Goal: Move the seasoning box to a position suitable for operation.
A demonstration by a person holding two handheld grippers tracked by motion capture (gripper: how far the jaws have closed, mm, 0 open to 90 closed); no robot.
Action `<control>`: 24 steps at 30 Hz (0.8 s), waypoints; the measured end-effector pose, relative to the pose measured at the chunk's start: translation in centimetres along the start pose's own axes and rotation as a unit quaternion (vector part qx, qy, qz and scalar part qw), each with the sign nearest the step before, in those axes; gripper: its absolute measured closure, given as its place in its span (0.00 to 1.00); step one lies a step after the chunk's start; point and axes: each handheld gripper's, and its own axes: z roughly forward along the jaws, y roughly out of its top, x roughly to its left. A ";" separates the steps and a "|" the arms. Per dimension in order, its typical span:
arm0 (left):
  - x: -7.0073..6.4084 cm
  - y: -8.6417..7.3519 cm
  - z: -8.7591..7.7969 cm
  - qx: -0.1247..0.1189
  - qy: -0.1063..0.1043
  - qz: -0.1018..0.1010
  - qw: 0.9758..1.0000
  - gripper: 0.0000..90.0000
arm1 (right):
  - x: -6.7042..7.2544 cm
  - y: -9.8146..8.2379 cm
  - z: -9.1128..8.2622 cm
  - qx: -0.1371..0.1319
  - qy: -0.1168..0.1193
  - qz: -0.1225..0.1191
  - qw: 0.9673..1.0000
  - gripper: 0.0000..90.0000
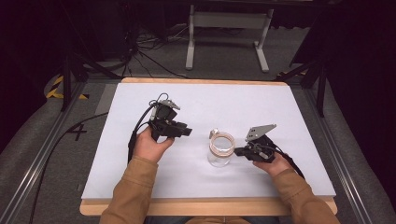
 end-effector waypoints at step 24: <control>0.3 -0.2 -0.9 -0.017 -0.001 -0.006 1.000 0.72 | 0.1 0.9 -1.2 -0.029 0.011 0.001 1.000 0.99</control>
